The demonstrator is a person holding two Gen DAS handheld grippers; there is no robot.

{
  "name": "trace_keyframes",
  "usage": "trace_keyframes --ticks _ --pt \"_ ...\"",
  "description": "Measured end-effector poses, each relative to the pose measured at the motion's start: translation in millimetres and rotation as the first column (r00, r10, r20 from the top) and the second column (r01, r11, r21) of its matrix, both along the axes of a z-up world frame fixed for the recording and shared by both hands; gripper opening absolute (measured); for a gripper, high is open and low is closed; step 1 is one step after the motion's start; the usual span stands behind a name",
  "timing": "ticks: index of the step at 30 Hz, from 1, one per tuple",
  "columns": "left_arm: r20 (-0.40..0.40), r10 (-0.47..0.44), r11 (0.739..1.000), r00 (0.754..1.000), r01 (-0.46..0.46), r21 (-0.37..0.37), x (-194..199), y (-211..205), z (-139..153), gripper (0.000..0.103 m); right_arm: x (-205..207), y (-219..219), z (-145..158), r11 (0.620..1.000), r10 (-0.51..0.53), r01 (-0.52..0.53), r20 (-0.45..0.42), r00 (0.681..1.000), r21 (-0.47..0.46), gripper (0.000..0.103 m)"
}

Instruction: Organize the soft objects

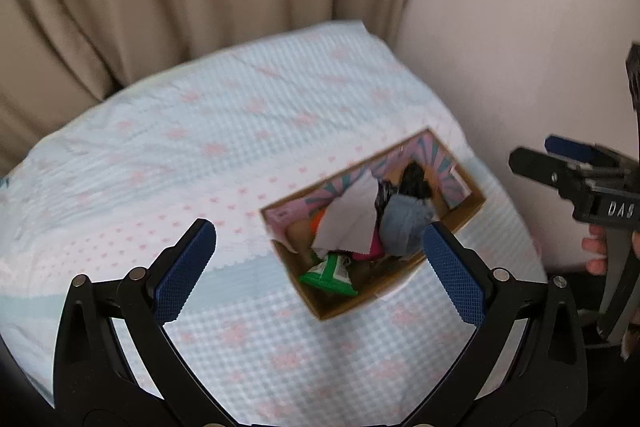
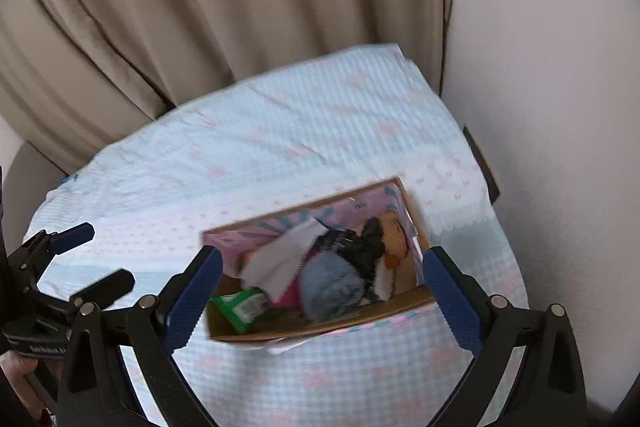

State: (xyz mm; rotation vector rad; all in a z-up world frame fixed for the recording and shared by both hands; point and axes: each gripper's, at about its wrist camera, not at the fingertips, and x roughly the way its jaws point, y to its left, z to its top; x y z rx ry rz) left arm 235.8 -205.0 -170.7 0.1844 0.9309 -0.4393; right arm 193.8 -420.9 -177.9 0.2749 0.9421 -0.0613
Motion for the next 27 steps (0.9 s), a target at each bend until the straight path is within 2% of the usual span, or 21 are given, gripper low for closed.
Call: trace_keyframes --ticks 4,7,12,19,27 --pt "0.075 0.069 0.997 0.995 -0.065 -0.045 -35.4 40.5 52.8 0.103 -31.0 35.1 52.2 0.999 0.026 -0.023 0.074 0.997 -0.044 0.1" --pt "0.141 0.127 0.989 0.982 -0.115 -0.093 -66.2 73.4 90.2 0.103 -55.7 61.1 88.0 0.997 0.046 -0.037 0.137 0.99 -0.068 0.1" --pt "0.263 0.235 0.967 0.936 -0.199 -0.157 -121.6 125.6 133.7 0.103 -97.2 104.3 134.6 0.991 0.07 -0.041 0.24 0.968 -0.124 0.1" --pt "0.351 0.331 0.941 0.876 -0.281 -0.188 -175.0 175.0 148.4 0.103 -142.9 151.6 165.8 0.979 0.114 -0.046 0.352 0.929 -0.196 0.1" --pt "0.425 0.378 0.926 0.823 -0.325 -0.194 -211.8 191.3 142.0 0.103 -168.0 178.1 161.3 0.974 0.142 -0.052 0.411 0.901 -0.221 0.1"
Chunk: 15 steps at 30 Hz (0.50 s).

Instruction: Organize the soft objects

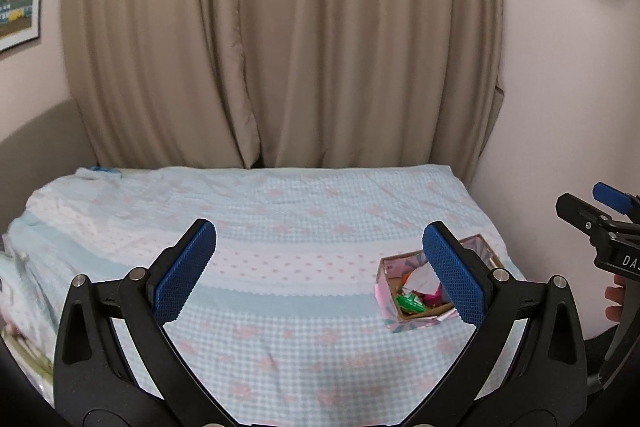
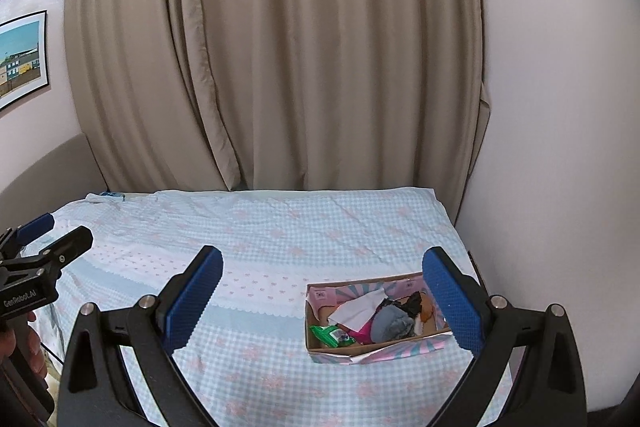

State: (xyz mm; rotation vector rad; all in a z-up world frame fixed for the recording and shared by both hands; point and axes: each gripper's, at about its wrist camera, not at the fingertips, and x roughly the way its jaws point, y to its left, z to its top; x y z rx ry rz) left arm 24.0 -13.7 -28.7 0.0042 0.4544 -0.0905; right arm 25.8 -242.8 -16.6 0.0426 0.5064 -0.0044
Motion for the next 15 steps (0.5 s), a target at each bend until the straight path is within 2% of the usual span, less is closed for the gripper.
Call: trace_keyframes --ticks 15 --pt "0.025 -0.006 1.0 1.0 0.005 0.01 -6.7 -15.7 -0.2 0.103 -3.1 -3.0 1.4 1.0 -0.016 0.016 0.029 0.999 -0.003 0.1"
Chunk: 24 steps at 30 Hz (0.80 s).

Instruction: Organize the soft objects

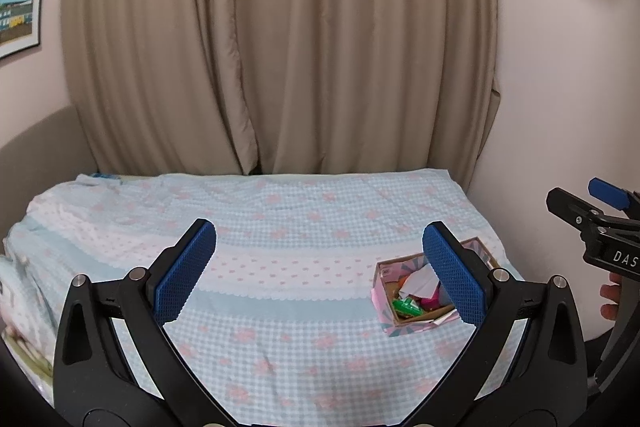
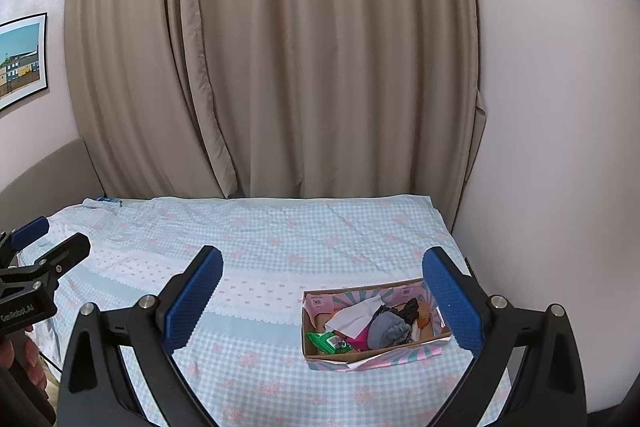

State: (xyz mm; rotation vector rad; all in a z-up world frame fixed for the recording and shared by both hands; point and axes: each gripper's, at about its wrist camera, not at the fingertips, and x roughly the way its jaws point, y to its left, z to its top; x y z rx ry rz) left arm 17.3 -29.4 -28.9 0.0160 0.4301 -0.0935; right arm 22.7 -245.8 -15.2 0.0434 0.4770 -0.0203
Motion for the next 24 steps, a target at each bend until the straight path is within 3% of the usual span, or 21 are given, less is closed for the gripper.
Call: trace_keyframes --ticks 24 --pt "-0.007 0.009 1.0 1.0 -0.009 0.005 2.1 -2.5 -0.8 0.103 0.1 -10.0 4.4 1.0 -0.014 0.014 0.01 1.0 -0.001 0.1"
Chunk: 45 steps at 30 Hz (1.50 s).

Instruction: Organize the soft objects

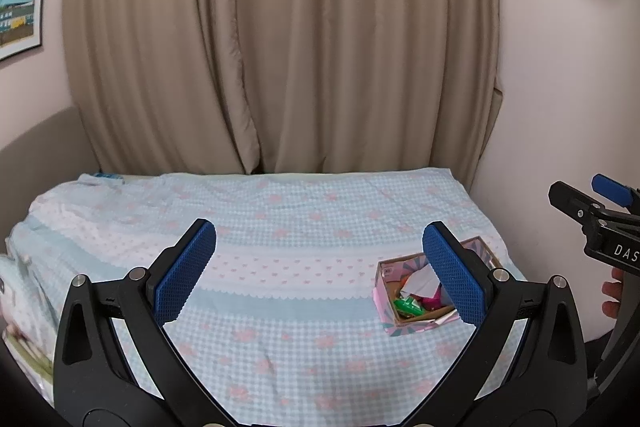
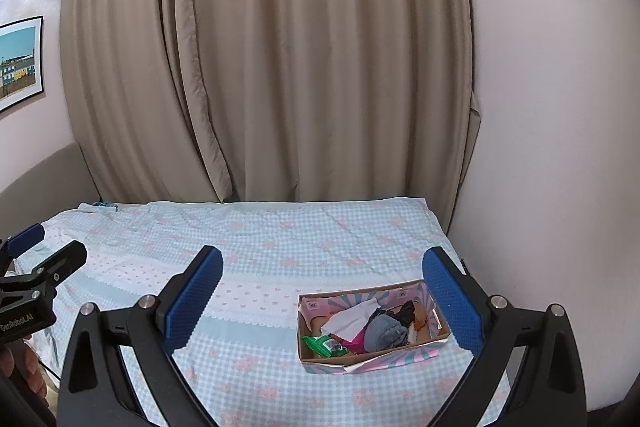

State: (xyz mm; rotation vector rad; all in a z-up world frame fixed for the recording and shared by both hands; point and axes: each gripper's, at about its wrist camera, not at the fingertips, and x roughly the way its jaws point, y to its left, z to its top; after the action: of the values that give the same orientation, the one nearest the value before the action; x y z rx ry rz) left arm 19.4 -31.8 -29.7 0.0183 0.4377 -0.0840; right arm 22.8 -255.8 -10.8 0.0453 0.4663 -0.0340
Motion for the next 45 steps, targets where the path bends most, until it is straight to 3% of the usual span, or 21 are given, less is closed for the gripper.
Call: trace_keyframes --ticks 25,31,38,45 --pt "-0.006 -0.01 1.0 1.0 0.01 -0.006 -1.4 1.4 -0.7 0.103 1.3 -1.4 -2.1 1.0 -0.004 0.004 0.001 1.0 -0.004 0.1" --pt "0.013 -0.003 0.999 1.0 0.002 0.048 -0.8 -4.9 -2.6 0.103 1.6 -3.2 -2.2 1.0 -0.001 0.001 0.001 1.0 -0.003 0.1" --pt "0.071 -0.015 0.999 0.997 0.013 0.036 -9.8 -7.4 -0.7 0.103 1.5 -3.5 -2.3 1.0 -0.001 0.001 0.0 1.0 -0.004 0.1" --pt "0.064 -0.039 0.999 0.997 0.038 0.025 -7.0 -5.8 -4.8 0.103 1.7 -3.4 -2.3 1.0 -0.02 0.02 -0.003 1.0 -0.002 0.1"
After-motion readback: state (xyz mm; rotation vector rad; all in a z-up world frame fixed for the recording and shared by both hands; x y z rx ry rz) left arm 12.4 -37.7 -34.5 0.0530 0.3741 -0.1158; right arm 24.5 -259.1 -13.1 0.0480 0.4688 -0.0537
